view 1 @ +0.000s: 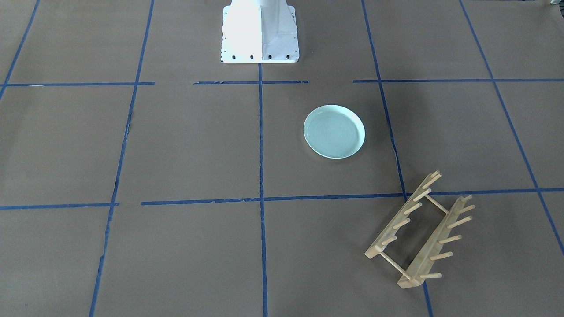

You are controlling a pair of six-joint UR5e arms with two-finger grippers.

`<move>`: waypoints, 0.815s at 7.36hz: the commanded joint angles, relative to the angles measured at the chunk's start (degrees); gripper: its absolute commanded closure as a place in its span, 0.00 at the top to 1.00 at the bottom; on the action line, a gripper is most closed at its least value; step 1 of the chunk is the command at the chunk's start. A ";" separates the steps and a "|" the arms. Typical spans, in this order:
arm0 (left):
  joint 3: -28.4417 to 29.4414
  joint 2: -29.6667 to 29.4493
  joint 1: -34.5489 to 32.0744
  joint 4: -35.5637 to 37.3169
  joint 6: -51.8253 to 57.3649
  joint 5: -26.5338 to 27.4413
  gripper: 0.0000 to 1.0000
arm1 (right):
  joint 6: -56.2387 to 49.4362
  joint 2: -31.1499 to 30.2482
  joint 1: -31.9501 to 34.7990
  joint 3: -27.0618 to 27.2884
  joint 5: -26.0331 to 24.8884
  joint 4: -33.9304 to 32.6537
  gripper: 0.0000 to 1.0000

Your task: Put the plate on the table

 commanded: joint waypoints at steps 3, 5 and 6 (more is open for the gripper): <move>1.26 0.85 -1.07 0.18 0.25 0.03 1.00 | 0.00 0.00 0.00 0.05 0.00 0.00 1.00; 0.13 0.40 -1.07 0.27 0.33 0.29 1.00 | 0.00 0.00 0.00 -0.04 0.00 0.00 1.00; -0.40 0.14 -0.98 0.27 0.42 0.12 1.00 | 0.00 0.00 0.00 0.05 0.00 0.00 1.00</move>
